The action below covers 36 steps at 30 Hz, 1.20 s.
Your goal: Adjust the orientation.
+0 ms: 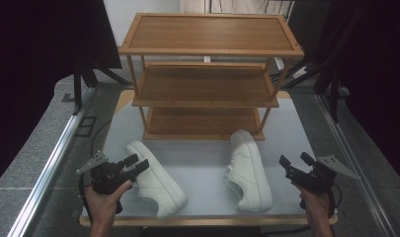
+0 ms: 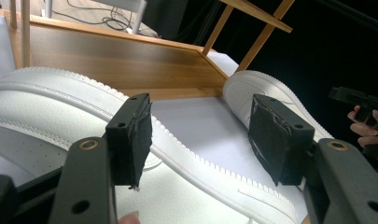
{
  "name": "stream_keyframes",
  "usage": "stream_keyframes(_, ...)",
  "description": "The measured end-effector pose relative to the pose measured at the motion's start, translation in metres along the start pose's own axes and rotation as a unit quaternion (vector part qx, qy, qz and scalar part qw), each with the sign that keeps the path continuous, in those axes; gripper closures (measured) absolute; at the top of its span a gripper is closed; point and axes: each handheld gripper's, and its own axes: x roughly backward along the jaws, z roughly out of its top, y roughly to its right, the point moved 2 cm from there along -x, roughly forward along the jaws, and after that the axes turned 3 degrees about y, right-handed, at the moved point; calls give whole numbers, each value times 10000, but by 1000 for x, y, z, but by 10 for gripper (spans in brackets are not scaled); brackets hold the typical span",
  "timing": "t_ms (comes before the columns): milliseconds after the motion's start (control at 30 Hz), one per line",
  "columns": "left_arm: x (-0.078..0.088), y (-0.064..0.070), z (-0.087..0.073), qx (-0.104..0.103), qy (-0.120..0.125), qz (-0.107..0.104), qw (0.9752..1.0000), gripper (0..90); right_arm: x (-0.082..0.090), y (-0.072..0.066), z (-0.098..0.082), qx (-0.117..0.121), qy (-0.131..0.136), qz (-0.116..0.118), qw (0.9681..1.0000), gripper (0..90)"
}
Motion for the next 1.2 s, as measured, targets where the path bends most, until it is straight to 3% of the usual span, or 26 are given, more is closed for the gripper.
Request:
stream_keyframes(467, -2, 1, -1, 29, -18, 93, 10000, 403, 0, 9, -3, -254, -64, 189, 9995, 231)
stream_keyframes(667, -5, -1, -2, 135, 5, 306, 9994, 413, -3, 17, -6, -510, -20, 306, 9982, 256)
stream_keyframes(833, -11, 5, -2, 30, -42, 436, 9990, 432, -7, 20, -9, -568, -100, 342, 9977, 265)
stream_keyframes(967, -11, 9, -4, 22, -75, 505, 9987, 516, -9, 17, -6, -543, -67, 280, 9981, 275)
stream_keyframes(1033, -9, 13, -6, -23, -100, 459, 9989, 621, -9, 13, -2, -480, -54, 307, 9984, 279)
stream_keyframes(1200, 0, 15, -9, -51, -146, 405, 9991, 735, -9, 7, -3, -393, -100, 362, 9985, 284)
